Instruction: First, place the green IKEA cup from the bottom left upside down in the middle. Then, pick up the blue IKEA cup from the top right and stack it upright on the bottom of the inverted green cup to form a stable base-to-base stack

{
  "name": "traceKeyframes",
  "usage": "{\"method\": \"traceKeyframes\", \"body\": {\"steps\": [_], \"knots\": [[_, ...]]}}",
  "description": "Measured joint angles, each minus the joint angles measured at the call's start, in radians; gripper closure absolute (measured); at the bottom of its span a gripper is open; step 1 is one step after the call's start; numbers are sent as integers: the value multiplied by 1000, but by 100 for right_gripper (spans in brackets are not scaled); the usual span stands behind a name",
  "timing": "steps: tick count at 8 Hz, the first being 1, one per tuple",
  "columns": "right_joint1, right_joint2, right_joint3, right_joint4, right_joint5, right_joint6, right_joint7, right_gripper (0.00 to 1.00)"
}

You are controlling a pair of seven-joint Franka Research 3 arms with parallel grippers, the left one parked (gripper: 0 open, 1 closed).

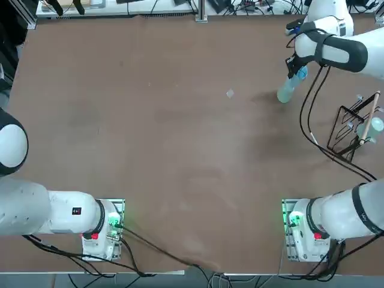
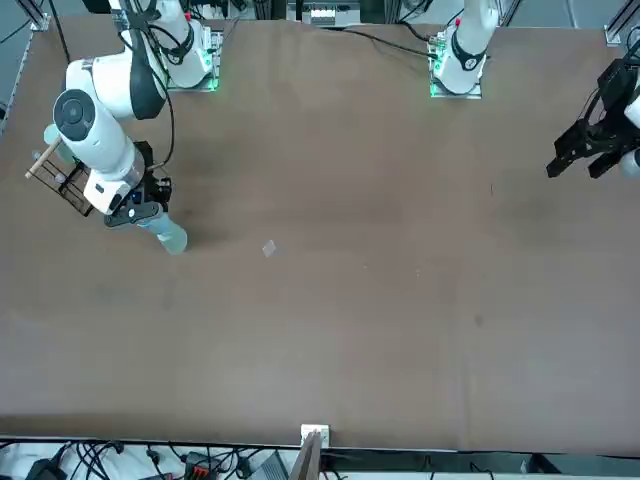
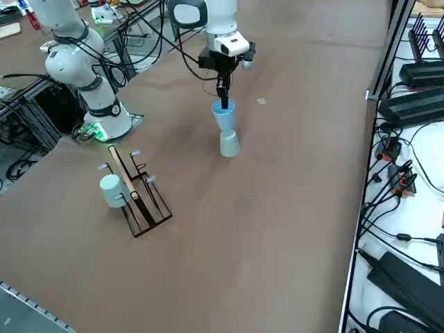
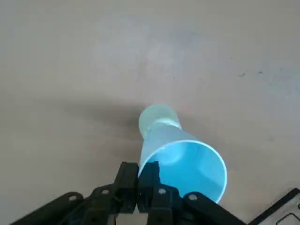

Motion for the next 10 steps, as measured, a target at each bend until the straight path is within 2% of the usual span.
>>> {"method": "traceKeyframes", "body": {"steps": [3,10], "knots": [[-2,34,-2,-5,-12,52,3,97],[0,52,-2,-6,-12,57,10,97]]}}
